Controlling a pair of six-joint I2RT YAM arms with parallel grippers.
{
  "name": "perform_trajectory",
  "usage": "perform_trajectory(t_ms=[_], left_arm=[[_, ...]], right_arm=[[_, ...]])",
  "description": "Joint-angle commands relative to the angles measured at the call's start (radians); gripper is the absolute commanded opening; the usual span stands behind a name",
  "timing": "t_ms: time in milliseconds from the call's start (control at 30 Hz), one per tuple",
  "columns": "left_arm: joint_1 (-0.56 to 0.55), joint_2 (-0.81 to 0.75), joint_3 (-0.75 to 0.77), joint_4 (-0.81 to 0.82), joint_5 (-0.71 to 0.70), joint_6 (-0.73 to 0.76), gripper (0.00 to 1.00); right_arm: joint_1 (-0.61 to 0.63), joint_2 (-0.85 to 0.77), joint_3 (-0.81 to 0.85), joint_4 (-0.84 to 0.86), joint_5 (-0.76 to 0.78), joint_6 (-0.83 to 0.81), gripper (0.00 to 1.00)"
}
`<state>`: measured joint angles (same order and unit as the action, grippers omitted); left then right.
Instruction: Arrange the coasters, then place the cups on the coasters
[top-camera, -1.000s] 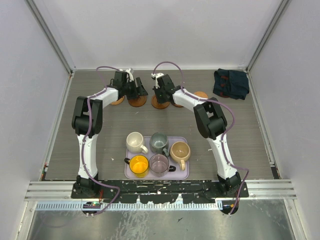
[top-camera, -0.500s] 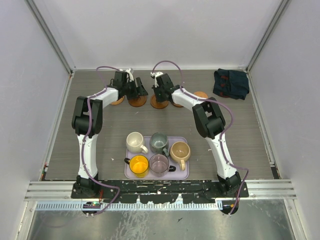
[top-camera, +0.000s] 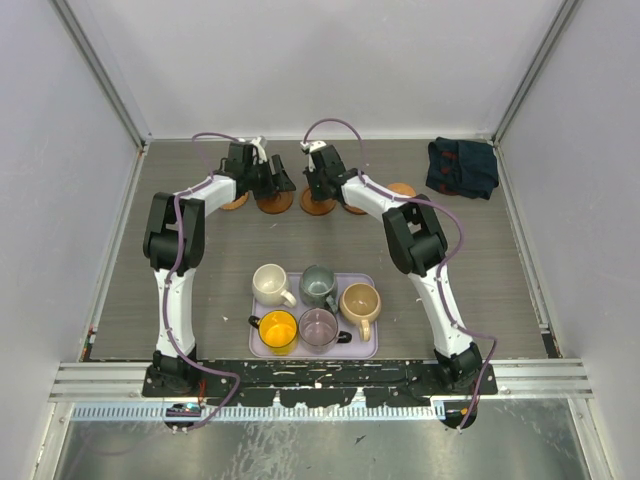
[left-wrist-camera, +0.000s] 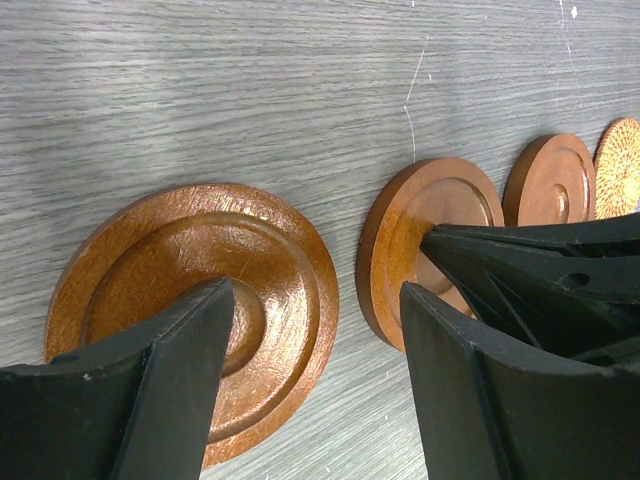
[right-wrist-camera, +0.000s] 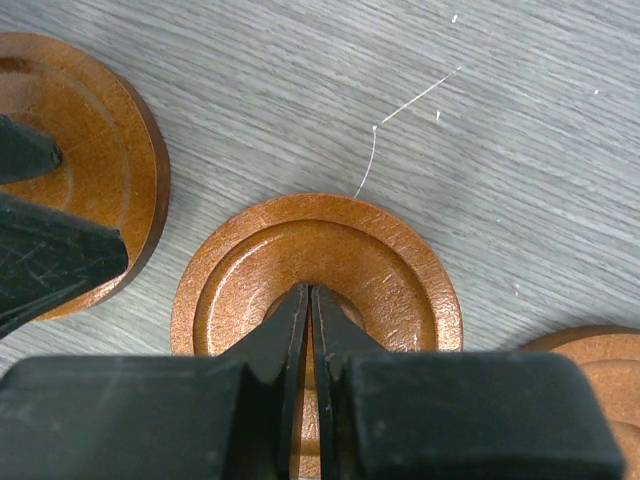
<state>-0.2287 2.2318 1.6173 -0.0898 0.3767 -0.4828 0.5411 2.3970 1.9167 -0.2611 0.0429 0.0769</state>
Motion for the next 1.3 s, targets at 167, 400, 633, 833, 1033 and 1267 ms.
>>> perform_trajectory(t_ms=[167, 400, 633, 833, 1033, 1267], left_arm=[[0.020, -0.030, -0.018, -0.001, -0.020, 0.015, 0.70], [0.025, -0.034, -0.024, 0.002, -0.031, 0.015, 0.70], [0.030, -0.040, 0.014, 0.034, -0.011, 0.006, 0.70], [0.032, -0.058, 0.060, 0.082, 0.071, -0.035, 0.70], [0.033, -0.120, 0.023, 0.119, 0.124, -0.064, 0.70], [0.033, -0.255, -0.113, 0.166, 0.123, -0.050, 0.71]], right_arm=[[-0.001, 0.013, 0.046, 0.015, 0.012, 0.003, 0.11], [-0.002, -0.040, 0.001, 0.049, 0.006, -0.003, 0.12], [-0.001, -0.090, 0.002, 0.071, -0.011, -0.007, 0.12], [0.000, -0.153, -0.007, 0.087, -0.005, -0.010, 0.13], [0.000, -0.237, -0.066, 0.136, -0.014, 0.000, 0.13], [-0.010, -0.376, -0.220, 0.190, 0.101, -0.011, 0.13]])
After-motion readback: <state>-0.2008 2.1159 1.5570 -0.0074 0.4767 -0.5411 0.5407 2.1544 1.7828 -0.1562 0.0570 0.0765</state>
